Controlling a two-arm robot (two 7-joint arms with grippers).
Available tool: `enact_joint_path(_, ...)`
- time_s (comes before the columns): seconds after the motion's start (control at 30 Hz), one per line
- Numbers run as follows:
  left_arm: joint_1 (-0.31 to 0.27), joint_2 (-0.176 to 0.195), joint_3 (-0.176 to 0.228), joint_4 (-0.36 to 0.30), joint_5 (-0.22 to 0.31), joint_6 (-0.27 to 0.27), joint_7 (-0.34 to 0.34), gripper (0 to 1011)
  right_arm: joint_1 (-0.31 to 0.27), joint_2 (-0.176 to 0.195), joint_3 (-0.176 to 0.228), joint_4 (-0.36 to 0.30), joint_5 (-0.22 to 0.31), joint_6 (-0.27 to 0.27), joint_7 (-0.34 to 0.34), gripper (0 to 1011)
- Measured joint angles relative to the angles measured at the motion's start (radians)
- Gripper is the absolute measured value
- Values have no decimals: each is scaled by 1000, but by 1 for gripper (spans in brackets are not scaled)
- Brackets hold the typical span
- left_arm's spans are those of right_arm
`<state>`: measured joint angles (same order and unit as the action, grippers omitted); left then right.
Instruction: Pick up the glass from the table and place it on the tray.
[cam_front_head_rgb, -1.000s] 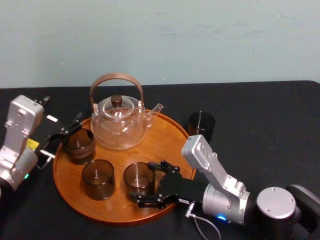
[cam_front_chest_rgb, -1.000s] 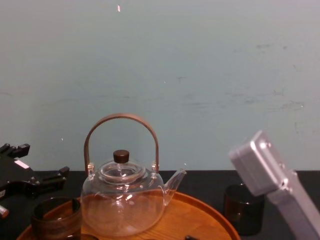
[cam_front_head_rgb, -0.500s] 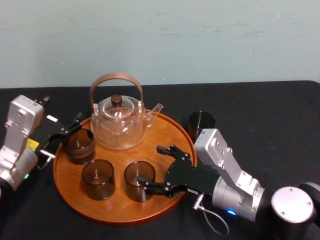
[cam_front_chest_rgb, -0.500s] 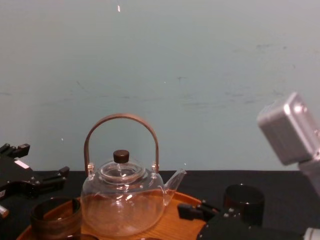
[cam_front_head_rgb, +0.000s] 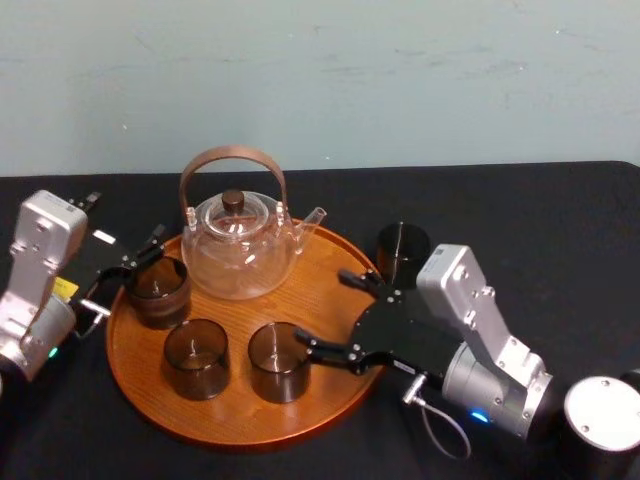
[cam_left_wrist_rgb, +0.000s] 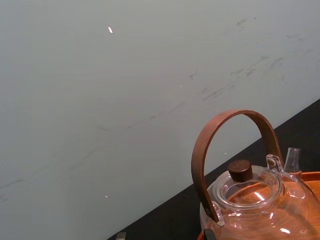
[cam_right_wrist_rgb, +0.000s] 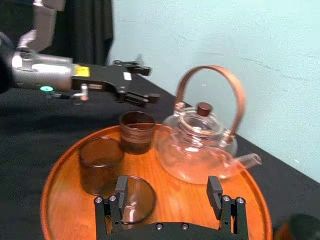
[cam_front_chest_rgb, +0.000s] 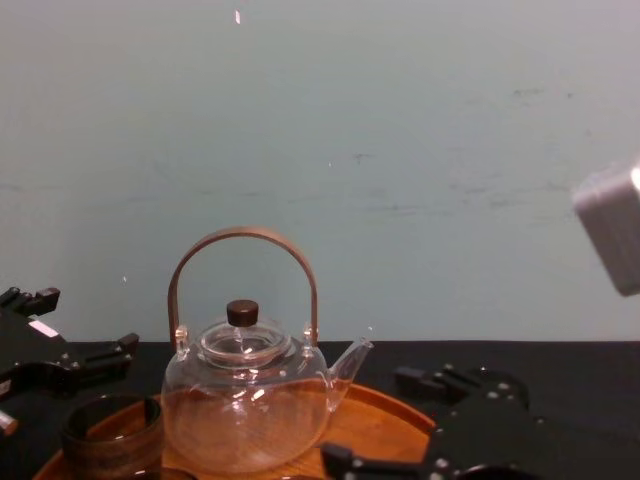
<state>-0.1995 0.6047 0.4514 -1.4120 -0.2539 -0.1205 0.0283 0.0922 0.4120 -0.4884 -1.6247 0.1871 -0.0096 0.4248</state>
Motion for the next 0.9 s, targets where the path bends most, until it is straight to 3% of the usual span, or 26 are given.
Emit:
enact_joint_path(0.6, 0, 0, 0, 0, 0, 0, 0, 1001, -75, -27, 146, -15, 11, 38, -114, 1002)
enact_joint_path(0.67, 0, 0, 0, 0, 0, 0, 0, 1001, -94, -18, 168, -24, 17, 39, -118, 1002)
enact_joint_path(0.77, 0, 0, 0, 0, 0, 0, 0, 1001, -150, 23, 237, -41, 43, 35, -118, 1002)
enact_joint_path(0.9, 0, 0, 0, 0, 0, 0, 0, 1002, -170, 40, 282, -33, 63, 35, -116, 1002)
